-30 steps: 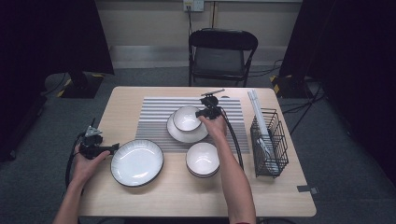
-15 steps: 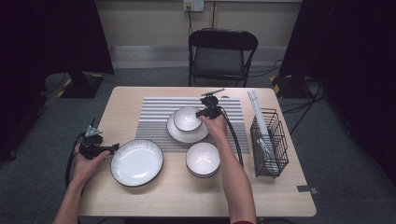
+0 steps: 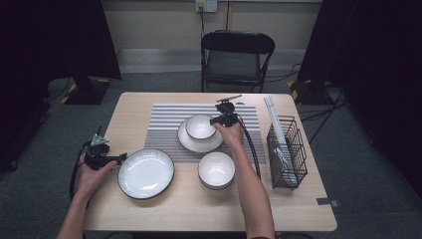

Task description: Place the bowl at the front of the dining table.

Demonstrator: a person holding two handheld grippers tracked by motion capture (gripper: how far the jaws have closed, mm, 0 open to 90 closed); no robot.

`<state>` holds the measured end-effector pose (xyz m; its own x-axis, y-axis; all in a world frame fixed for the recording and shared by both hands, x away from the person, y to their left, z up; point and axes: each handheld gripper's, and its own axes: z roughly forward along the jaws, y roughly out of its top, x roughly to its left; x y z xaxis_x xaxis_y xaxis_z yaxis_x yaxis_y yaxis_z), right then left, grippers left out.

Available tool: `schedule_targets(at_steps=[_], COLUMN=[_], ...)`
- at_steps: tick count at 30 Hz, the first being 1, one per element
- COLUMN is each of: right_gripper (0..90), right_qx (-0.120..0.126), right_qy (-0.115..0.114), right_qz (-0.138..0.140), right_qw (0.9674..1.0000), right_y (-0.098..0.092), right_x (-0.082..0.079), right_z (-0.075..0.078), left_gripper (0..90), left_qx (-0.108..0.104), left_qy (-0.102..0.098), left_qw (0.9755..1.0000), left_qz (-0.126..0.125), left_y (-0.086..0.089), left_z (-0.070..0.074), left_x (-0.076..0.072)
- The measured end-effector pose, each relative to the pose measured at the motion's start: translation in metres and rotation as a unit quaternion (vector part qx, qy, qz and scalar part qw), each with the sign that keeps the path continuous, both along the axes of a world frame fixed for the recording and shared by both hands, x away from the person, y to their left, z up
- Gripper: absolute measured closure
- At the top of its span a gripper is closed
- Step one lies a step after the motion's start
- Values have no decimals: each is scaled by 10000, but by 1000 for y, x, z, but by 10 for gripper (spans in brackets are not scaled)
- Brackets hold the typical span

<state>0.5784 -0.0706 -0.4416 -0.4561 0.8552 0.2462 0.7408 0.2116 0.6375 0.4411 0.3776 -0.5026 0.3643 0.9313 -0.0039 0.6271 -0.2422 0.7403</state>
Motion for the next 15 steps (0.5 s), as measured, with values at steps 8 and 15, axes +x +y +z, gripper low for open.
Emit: schedule_targets(at_steps=[8,15], right_gripper=[767,741], right_qx=[35,24], right_qy=[-95,-289], right_qz=[47,77], right_qw=[9999,9995], right_y=[-2,-4], right_x=[-4,-6], right_z=[3,1], left_gripper=[161,161], left_qx=[5,3], left_qy=[5,1], left_qw=[10000,10000], left_qz=[0,0], left_y=[0,0], left_z=[0,0], left_x=[0,0])
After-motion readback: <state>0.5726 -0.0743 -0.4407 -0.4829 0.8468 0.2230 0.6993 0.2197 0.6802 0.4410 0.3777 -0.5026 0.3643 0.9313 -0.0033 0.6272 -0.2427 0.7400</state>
